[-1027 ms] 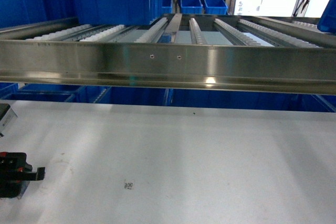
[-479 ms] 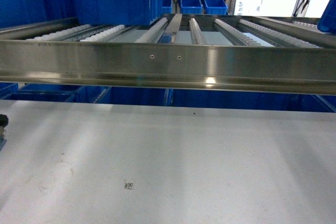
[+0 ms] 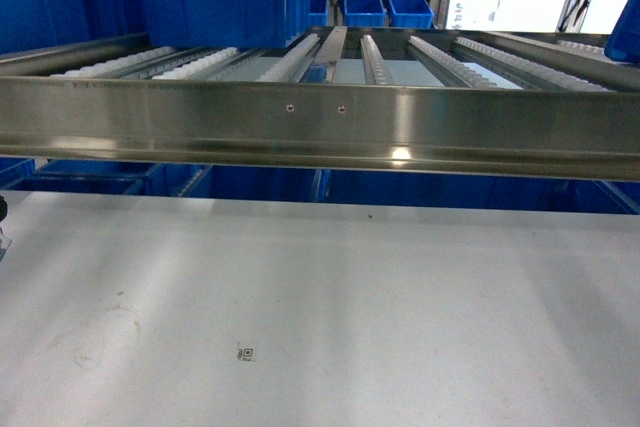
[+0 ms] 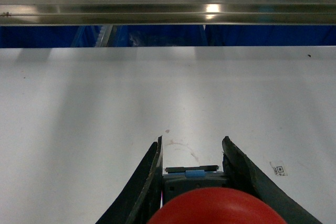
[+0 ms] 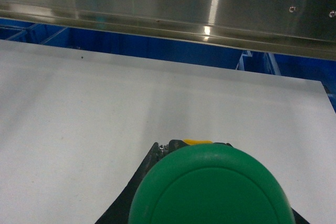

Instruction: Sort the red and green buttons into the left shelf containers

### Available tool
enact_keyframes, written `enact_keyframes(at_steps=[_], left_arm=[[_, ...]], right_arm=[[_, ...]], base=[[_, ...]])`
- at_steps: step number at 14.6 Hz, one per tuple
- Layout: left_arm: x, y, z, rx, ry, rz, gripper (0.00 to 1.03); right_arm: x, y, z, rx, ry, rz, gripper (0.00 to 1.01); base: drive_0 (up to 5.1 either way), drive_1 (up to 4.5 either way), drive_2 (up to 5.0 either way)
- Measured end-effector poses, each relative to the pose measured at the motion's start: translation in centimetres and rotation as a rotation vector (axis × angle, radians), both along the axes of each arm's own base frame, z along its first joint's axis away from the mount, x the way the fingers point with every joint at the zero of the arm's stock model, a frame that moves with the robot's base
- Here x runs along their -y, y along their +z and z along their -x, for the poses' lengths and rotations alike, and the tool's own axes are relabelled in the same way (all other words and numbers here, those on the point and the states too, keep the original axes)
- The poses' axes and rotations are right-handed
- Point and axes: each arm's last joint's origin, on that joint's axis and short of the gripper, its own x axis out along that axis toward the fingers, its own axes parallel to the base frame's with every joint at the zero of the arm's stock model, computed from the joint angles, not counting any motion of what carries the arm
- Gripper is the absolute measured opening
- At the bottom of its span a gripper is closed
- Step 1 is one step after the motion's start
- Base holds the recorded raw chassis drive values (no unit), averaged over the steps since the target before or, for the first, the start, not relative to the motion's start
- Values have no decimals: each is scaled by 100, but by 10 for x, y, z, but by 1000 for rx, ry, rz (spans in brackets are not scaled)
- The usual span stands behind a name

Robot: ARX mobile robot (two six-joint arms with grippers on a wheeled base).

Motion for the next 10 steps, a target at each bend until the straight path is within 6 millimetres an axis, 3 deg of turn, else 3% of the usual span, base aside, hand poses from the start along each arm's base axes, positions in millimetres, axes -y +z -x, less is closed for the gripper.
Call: enact_keyframes(at_steps=[5, 10], left_arm=[[1, 0, 0, 3, -7, 0, 29], [1, 0, 0, -1, -5, 0, 29]], right_arm=[[0, 0, 0, -2, -4, 0, 26], [0, 0, 0, 0, -4, 1, 26]], base=[[0, 0, 0], [-477, 259, 259]])
